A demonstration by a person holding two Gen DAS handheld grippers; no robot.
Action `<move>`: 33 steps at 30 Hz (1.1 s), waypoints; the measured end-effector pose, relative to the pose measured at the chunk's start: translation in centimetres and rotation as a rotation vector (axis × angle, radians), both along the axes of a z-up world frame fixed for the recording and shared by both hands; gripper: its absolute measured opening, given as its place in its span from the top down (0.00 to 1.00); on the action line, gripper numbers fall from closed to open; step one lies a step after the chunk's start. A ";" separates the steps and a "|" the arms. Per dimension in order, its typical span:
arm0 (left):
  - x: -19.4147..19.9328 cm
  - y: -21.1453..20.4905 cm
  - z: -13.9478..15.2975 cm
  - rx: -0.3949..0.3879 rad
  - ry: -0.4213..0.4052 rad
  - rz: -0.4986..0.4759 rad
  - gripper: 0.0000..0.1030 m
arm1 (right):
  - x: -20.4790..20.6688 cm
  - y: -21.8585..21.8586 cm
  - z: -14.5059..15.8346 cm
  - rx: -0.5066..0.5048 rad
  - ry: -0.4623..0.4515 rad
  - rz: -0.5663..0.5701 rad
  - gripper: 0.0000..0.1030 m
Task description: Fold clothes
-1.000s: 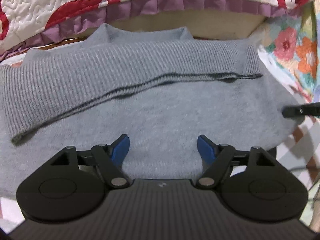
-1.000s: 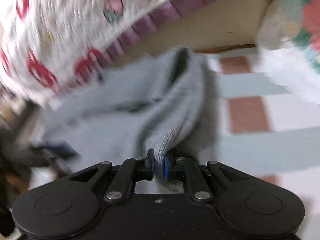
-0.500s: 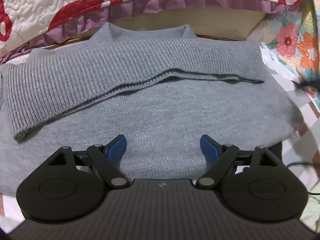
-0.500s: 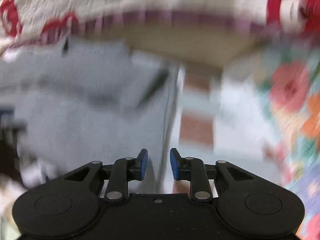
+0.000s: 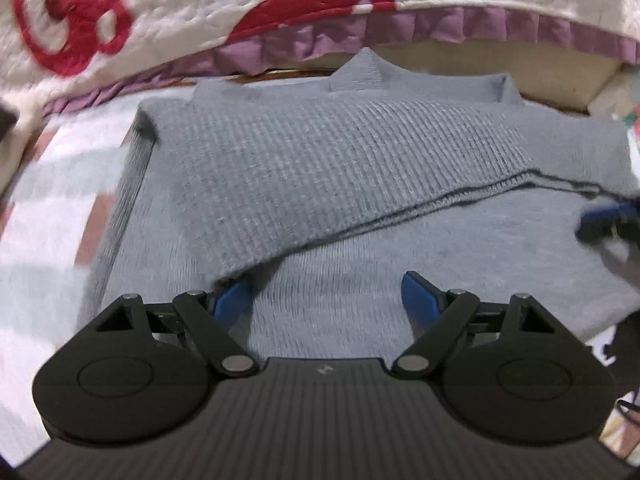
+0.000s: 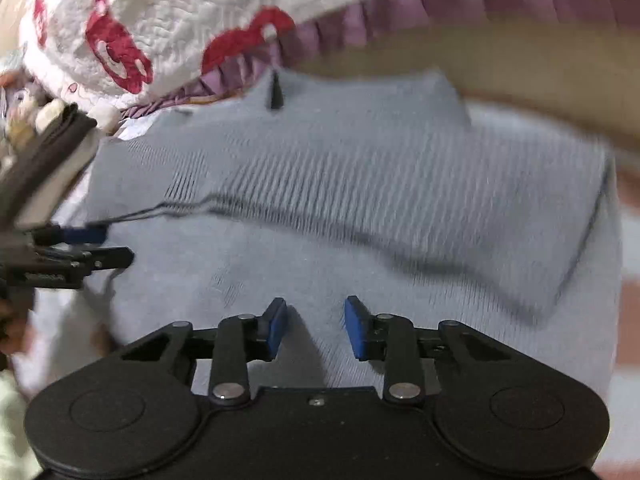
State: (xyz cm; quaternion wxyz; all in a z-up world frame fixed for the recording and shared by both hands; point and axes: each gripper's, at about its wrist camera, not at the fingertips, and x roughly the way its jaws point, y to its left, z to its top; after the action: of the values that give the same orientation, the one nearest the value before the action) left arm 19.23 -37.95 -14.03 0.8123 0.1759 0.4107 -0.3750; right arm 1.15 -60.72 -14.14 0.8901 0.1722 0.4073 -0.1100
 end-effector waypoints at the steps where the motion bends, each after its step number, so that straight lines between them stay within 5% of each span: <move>1: 0.4 -0.9 0.1 0.020 -0.028 -0.035 0.16 | 0.5 -0.1 -0.5 -0.020 -0.018 -0.015 0.61; 4: 2.7 -3.5 0.8 0.062 -0.090 -0.068 0.16 | 2.6 -1.1 -0.8 -0.110 -0.147 -0.088 0.58; 8: 6.9 -5.6 1.8 0.050 -0.147 0.024 0.16 | 1.2 -2.9 -0.4 -0.155 -0.235 -0.225 0.53; 13: 9.9 -6.1 0.7 0.041 -0.135 0.128 0.16 | -0.5 -6.5 -0.1 -0.078 -0.203 -0.317 0.52; 18: 7.6 -4.5 -1.1 0.019 -0.115 0.149 0.15 | -2.2 -6.7 1.4 -0.025 -0.172 -0.208 0.40; 21: 5.9 -3.8 -1.2 0.028 -0.138 0.111 0.15 | -1.2 -6.6 0.5 0.012 -0.075 -0.096 0.36; 24: 5.0 -2.9 -0.9 0.035 -0.137 0.105 0.15 | -0.3 -6.6 -0.4 -0.049 -0.047 -0.088 0.36; 29: 3.6 -0.1 -0.3 -0.008 -0.088 0.126 0.14 | -1.5 -9.8 -1.3 -0.123 -0.129 -0.370 0.41; 33: 1.1 2.2 -0.9 -0.006 -0.061 0.055 0.14 | -3.7 -13.4 -0.7 0.015 -0.229 -0.476 0.49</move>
State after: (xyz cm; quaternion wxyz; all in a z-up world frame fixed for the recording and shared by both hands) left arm 20.28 -35.72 -14.95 0.8348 0.1735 0.3895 -0.3483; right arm -2.57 -74.14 -14.79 0.8783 0.2811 0.2526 -0.2929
